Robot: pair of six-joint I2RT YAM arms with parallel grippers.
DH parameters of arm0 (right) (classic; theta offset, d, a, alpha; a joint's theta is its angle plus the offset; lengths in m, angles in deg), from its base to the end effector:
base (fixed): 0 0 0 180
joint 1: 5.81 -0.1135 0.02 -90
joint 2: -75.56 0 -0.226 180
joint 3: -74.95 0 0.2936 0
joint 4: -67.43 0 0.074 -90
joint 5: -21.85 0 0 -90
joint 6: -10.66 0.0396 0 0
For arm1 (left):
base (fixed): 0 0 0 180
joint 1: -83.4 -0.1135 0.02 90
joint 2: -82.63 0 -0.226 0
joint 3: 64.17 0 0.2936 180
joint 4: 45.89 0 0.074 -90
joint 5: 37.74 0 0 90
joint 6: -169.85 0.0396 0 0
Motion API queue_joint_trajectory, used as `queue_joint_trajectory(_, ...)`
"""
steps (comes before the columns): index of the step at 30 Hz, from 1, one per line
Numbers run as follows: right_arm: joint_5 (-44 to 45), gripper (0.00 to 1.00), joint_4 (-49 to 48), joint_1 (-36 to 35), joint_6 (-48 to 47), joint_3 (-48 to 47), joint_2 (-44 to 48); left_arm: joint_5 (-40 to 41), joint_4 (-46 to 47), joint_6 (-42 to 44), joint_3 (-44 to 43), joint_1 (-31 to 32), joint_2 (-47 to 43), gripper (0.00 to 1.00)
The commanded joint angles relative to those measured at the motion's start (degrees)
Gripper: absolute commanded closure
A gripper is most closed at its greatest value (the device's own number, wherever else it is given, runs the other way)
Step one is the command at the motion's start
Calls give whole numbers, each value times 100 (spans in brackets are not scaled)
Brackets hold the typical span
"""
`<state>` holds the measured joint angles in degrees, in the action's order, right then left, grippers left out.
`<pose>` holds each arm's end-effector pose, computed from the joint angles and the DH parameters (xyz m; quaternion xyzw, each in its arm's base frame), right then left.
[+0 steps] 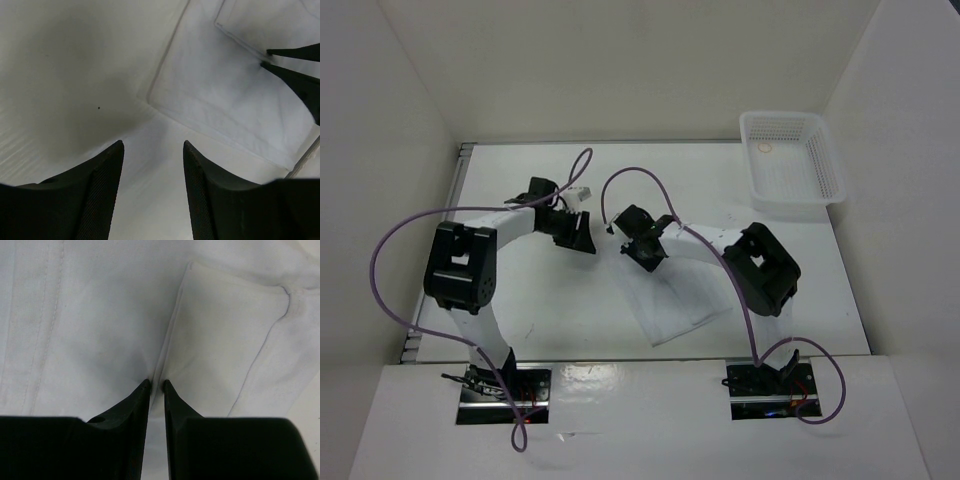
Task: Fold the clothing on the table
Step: Fold the skirt
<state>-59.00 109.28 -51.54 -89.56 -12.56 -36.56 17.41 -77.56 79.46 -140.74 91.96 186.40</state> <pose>0.2957 0.2943 0.0969 -0.4434 0.8695 -0.0124 0.2175 0.3823 -0.0804 0.1076 0.1456 0.9111 -0.3076 0.2327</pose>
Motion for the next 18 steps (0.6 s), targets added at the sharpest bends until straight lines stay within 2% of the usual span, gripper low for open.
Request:
queue_joint_trajectory(1,-281,78,140,3,37,-171,374,-137,336,-128,-307,163,423,42)
queue_joint_trajectory(9,-458,78,193,3,37,-223,427,-31,906,-533,-422,269,688,42)
queue_joint_trajectory(18,-458,78,193,3,37,-224,489,22,776,-542,-475,427,909,44)
